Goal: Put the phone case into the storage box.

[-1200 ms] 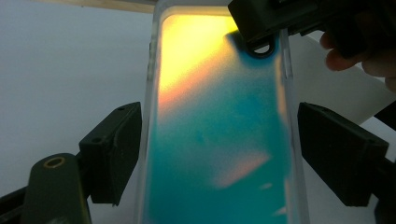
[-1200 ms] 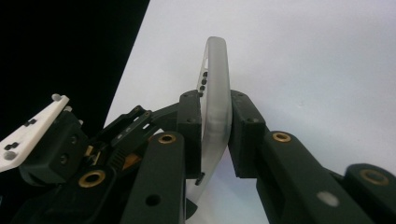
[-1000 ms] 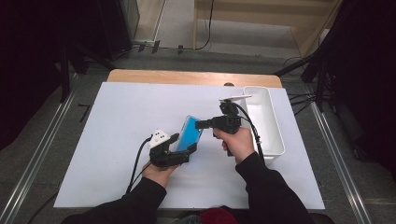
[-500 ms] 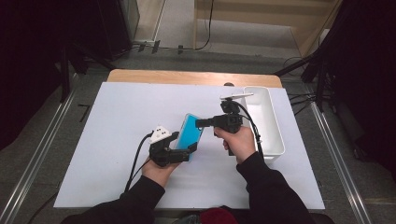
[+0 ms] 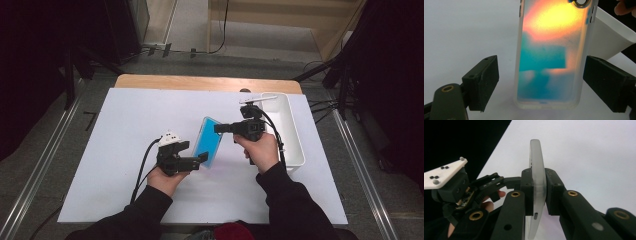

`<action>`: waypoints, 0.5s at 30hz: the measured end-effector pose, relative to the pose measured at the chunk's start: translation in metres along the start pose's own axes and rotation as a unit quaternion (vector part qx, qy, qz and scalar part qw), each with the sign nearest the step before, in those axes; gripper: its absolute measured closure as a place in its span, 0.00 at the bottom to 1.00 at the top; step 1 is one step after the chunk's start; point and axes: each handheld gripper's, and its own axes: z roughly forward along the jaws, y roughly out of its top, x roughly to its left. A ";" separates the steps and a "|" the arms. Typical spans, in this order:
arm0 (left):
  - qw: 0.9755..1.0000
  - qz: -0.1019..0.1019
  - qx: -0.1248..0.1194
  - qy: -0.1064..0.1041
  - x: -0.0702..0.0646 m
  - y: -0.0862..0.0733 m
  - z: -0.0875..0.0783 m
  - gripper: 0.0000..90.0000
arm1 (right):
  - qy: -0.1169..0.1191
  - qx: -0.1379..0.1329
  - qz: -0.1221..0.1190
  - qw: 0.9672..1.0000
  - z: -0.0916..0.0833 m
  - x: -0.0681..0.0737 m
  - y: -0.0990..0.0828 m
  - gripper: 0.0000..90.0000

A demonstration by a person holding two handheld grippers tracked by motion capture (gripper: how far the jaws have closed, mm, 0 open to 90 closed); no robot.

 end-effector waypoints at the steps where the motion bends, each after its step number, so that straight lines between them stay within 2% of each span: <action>1: 1.000 0.000 -0.001 0.000 0.001 0.000 0.000 0.15 | -0.004 -0.002 -0.002 1.000 -0.001 0.000 0.000 0.86; 4: 1.000 -0.005 0.002 -0.006 0.003 0.002 -0.002 0.16 | -0.015 -0.004 -0.016 1.000 -0.004 -0.001 0.001 0.86; 7: 1.000 -0.007 0.010 -0.003 0.004 0.003 -0.002 0.16 | -0.020 -0.005 -0.023 1.000 -0.005 0.000 0.001 0.86; 10: 1.000 -0.021 0.016 -0.010 0.007 0.004 -0.002 0.16 | -0.022 -0.005 -0.045 0.999 -0.008 0.001 0.001 0.86; 11: 1.000 -0.021 0.016 -0.010 0.007 0.004 -0.002 0.16 | -0.022 -0.005 -0.045 0.999 -0.008 0.001 0.001 0.86; 12: 0.999 -0.022 0.017 -0.015 0.008 0.005 -0.003 0.16 | -0.032 -0.006 -0.060 0.998 -0.008 0.003 0.000 0.86; 15: 0.999 -0.027 0.023 -0.022 0.010 0.007 -0.004 0.16 | -0.040 -0.002 -0.071 0.997 -0.008 0.005 -0.001 0.86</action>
